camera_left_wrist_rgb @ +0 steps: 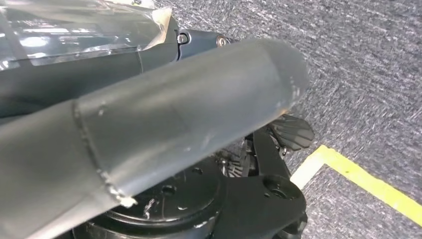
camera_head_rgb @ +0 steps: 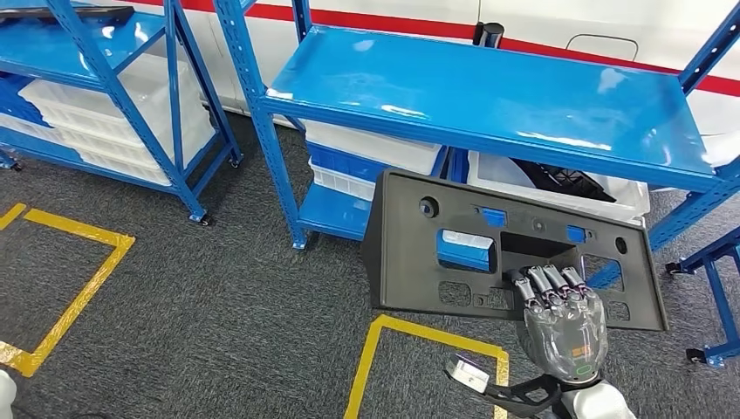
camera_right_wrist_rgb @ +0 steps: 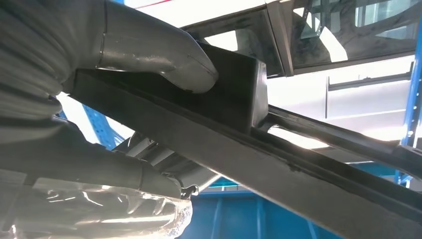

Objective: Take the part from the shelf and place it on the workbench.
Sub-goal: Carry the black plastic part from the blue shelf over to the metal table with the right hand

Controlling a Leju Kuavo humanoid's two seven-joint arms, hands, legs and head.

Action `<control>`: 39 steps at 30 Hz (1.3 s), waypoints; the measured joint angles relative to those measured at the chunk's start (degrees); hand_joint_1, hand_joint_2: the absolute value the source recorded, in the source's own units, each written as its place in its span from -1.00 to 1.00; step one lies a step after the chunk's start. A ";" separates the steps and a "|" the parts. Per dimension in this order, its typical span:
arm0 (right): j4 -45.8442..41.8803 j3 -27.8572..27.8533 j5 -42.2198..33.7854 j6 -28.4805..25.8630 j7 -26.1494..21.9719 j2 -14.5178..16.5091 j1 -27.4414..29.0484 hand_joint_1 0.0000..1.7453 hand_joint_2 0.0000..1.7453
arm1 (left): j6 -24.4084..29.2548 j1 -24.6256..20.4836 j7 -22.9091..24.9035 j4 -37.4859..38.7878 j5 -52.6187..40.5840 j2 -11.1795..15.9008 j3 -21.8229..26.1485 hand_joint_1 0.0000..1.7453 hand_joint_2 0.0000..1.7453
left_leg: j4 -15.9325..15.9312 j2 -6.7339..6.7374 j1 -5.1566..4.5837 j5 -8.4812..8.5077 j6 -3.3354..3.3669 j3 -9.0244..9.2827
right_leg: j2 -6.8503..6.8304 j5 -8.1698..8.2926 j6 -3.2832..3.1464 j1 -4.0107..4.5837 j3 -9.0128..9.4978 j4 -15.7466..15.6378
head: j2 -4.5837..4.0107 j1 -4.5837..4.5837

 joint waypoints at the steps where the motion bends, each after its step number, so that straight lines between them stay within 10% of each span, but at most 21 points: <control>1: 0.01 -0.07 -0.24 0.01 -0.42 -0.06 0.12 1.00 1.00 | -0.02 0.02 -0.05 0.00 -0.01 0.02 -0.01 -1.00 -1.00 | 0.10 -0.04 -0.12 0.34 -0.22 -0.21 | 0.14 0.06 -0.34 0.24 -0.08 -0.22 | 0.00 -0.05; 4: 0.02 -0.46 -0.80 0.01 -2.04 -0.06 0.25 1.00 1.00 | -0.05 0.13 -0.12 0.00 -0.05 0.09 -0.01 -1.00 -1.00 | 1.59 -0.20 0.07 -1.04 -0.79 -1.21 | -0.01 0.96 -1.85 -0.40 -1.25 0.07 | 0.00 -0.29; 9: 0.02 -1.60 -0.85 -0.01 -3.58 0.57 0.49 1.00 1.00 | -0.20 0.15 -0.28 0.00 -0.08 0.15 -0.01 -1.00 -1.00 | 16.03 -0.30 0.33 -10.89 -1.76 -4.99 | -0.34 3.03 -3.89 0.12 -3.63 0.27 | 0.00 -0.46; 13: 0.04 -2.33 -0.43 0.00 -3.93 1.45 0.89 1.00 1.00 | -0.45 0.09 -0.46 0.00 -0.18 0.29 -0.02 -1.00 -1.00 | 5.80 -0.49 -0.10 -6.28 0.27 3.36 | -0.31 3.88 -3.73 0.78 -4.73 0.42 | 0.00 -0.44; 18: 0.02 -2.63 0.05 -0.01 -3.85 2.19 1.44 1.00 1.00 | -0.81 0.09 -0.63 0.01 -0.58 0.43 -0.08 -1.00 -1.00 | -2.00 -0.34 -0.93 -4.32 2.26 6.96 | -0.44 5.09 -1.94 0.53 -5.51 0.09 | 0.00 -0.57; 23: -0.02 -2.94 0.54 -0.01 -2.67 2.50 2.11 1.00 1.00 | -1.06 -0.10 -0.65 0.00 -0.77 0.26 -0.23 -1.00 -1.00 | -4.39 0.30 -0.07 -1.65 2.27 5.94 | -0.21 -2.21 -1.86 0.21 -10.14 11.65 | 0.00 0.06; 25: -0.03 -2.97 0.90 -0.01 -2.06 2.54 2.55 1.00 1.00 | -1.05 -0.08 -0.64 0.00 -0.77 0.16 -0.27 -1.00 -1.00 | -3.74 0.49 0.28 -1.20 1.77 4.68 | -0.22 -2.67 -0.53 -0.46 -10.35 15.07 | 0.00 0.05; 28: -0.02 -2.95 1.07 -0.01 -1.18 2.52 2.76 1.00 1.00 | -0.94 -0.16 -0.57 -0.01 -0.76 0.19 -0.28 -1.00 -1.00 | -1.43 0.57 1.08 -1.09 0.74 2.24 | -0.23 0.48 2.50 -1.66 -4.35 6.63 | 0.00 0.17; 30: -0.08 -2.92 0.97 -0.01 -0.90 2.48 2.82 1.00 1.00 | -0.78 -0.22 -0.49 -0.02 -0.75 0.20 -0.27 -1.00 -1.00 | 0.36 0.41 1.01 -1.08 -0.20 0.74 | -0.03 0.51 2.90 -1.61 -1.81 2.07 | 0.00 0.29; 34: -0.14 -2.91 0.75 -0.01 -0.86 2.40 2.79 1.00 1.00 | -0.58 -0.04 -0.50 0.02 -0.67 0.19 -0.24 -1.00 -1.00 | 2.06 0.19 1.03 -1.50 -1.08 -0.87 | 0.00 0.70 1.01 -1.67 -3.34 2.63 | 0.00 -0.31; 39: -0.13 -2.91 0.31 -0.01 -0.98 2.43 2.72 1.00 1.00 | -0.48 -0.01 -0.56 0.04 -0.58 0.20 -0.22 -1.00 -1.00 | 15.50 -0.02 1.26 -12.37 -1.56 -5.01 | -0.34 2.82 -2.42 -0.93 -5.98 2.75 | 0.00 -0.73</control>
